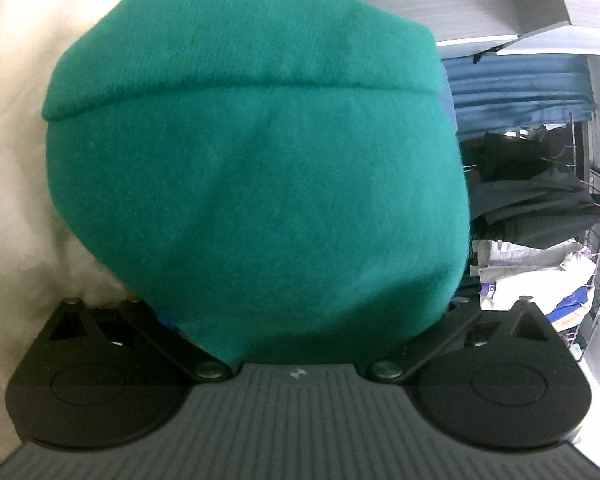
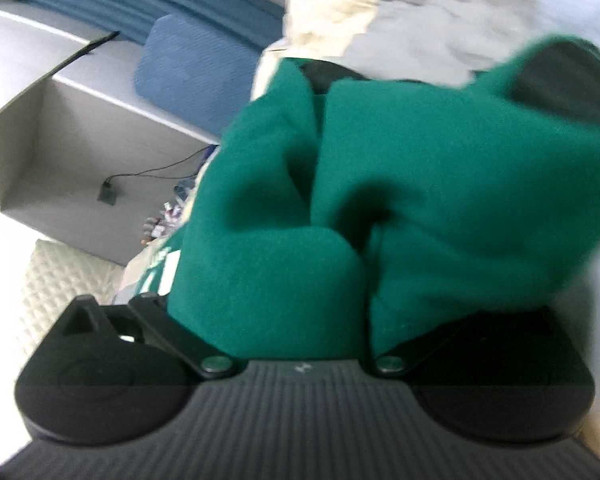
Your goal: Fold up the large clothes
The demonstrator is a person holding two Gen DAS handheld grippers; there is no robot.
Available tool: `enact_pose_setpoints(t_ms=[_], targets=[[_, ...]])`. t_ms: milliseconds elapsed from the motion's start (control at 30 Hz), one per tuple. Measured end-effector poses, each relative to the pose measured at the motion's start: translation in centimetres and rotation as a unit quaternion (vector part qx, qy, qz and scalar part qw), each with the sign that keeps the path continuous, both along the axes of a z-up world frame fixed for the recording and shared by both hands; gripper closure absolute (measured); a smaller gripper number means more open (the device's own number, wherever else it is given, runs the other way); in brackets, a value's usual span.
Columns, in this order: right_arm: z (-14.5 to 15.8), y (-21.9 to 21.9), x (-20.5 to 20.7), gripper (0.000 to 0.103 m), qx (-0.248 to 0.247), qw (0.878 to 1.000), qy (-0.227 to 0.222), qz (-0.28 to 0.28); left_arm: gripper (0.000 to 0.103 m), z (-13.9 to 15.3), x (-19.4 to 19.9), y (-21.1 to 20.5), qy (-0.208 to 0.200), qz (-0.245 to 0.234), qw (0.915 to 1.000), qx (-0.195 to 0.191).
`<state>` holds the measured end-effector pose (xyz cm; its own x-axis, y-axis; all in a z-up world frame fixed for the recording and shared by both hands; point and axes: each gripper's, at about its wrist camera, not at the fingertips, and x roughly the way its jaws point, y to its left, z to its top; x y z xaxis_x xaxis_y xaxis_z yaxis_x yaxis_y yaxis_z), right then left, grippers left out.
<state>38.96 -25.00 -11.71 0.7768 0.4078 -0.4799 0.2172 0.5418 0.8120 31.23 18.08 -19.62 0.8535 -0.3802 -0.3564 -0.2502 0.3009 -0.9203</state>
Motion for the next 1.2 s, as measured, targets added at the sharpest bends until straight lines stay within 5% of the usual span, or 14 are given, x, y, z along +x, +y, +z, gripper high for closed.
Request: enact_pose_setpoints(t_ms=[67, 200, 267, 733, 1200], targets=[[0.1, -0.3, 0.3, 0.025, 0.002, 1.0, -0.016, 0.012, 0.025, 0.4, 0.1, -0.1, -0.013, -0.001, 0.9998, 0.016], [1.3, -0.6, 0.1, 0.053, -0.019, 0.998, -0.049, 0.037, 0.05, 1.2, 0.7, -0.1, -0.036, -0.015, 0.9984, 0.04], [2.4, -0.6, -0.1, 0.058, -0.027, 0.996, -0.065, 0.046, 0.06, 2.0, 0.6, -0.2, -0.046, -0.022, 0.9973, 0.053], [11.4, -4.3, -7.5, 0.061, -0.04, 0.987, -0.151, 0.04, 0.063, 9.6, -5.7, -4.0, -0.085, -0.081, 0.9903, 0.074], [20.4, -14.5, -20.8, 0.061, -0.06, 0.973, -0.218, -0.036, 0.063, 20.6, -16.2, -18.0, -0.152, -0.151, 0.9737, 0.077]])
